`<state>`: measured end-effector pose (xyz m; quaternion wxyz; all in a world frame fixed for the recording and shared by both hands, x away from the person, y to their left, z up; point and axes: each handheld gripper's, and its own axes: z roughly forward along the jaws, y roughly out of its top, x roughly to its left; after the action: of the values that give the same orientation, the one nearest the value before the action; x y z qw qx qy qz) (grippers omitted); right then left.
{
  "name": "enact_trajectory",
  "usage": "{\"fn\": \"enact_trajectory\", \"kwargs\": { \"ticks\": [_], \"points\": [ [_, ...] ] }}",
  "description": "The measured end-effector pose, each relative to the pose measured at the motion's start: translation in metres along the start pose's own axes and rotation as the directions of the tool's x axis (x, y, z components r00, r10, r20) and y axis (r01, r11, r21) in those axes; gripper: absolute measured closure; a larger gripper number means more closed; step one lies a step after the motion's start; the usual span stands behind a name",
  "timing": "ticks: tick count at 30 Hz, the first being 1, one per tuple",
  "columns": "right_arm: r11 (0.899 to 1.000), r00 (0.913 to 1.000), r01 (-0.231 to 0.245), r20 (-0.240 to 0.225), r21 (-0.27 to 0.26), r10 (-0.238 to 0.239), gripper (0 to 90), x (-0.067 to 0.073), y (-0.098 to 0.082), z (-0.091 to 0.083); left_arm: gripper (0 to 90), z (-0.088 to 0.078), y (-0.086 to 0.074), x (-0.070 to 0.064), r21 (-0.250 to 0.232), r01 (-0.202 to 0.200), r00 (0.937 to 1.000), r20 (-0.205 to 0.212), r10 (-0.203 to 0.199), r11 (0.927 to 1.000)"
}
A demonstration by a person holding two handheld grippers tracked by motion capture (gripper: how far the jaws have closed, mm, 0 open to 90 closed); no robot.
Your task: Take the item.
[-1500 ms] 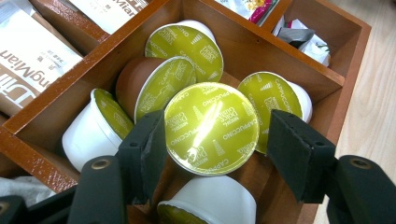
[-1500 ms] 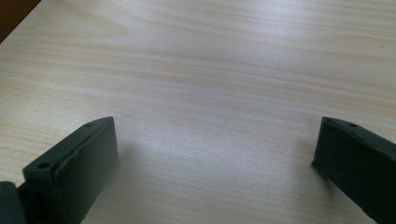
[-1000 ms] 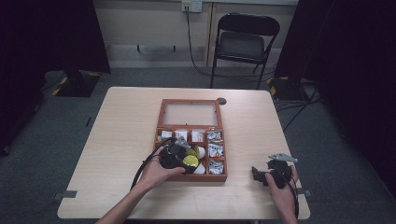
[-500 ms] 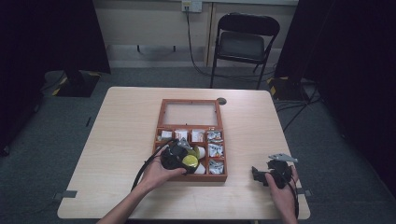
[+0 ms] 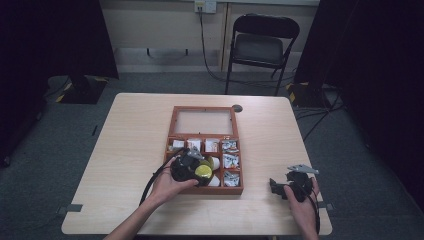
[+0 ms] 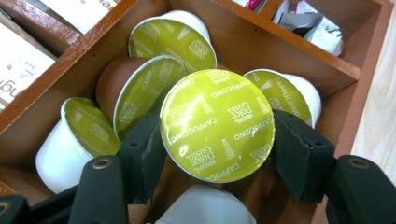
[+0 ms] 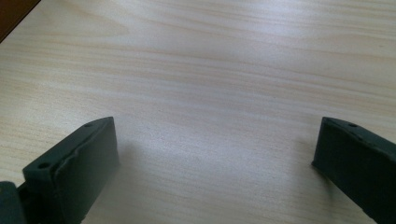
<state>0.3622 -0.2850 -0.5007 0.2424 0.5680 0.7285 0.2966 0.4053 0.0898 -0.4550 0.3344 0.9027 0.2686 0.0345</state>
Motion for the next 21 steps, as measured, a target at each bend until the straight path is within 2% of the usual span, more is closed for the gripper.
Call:
{"fn": "enact_trajectory", "kwargs": {
  "ticks": [6,9,17,21],
  "points": [
    [1.0,1.0,0.0,0.0,0.0,0.0,0.0,0.0,0.0,0.0,38.1,-0.003,0.0,0.0,-0.023,0.014,0.9997,0.022,-0.013,0.9996],
    [1.0,1.0,0.0,0.0,-0.001,0.0,0.0,0.0,0.0,0.0,38.1,-0.006,0.0,0.0,-0.032,0.007,0.9999,0.012,-0.007,0.9995],
    [1.0,1.0,0.0,0.001,0.0,0.0,0.0,0.0,0.0,0.0,38.2,-0.017,-0.003,0.004,-0.07,0.022,0.9998,0.003,-0.022,0.9973],
    [1.0,1.0,0.0,0.0,0.0,0.0,0.0,0.0,0.0,0.0,38.1,-0.02,-0.003,0.005,-0.081,0.026,0.9996,0.01,-0.025,0.9964]
  ]
}}
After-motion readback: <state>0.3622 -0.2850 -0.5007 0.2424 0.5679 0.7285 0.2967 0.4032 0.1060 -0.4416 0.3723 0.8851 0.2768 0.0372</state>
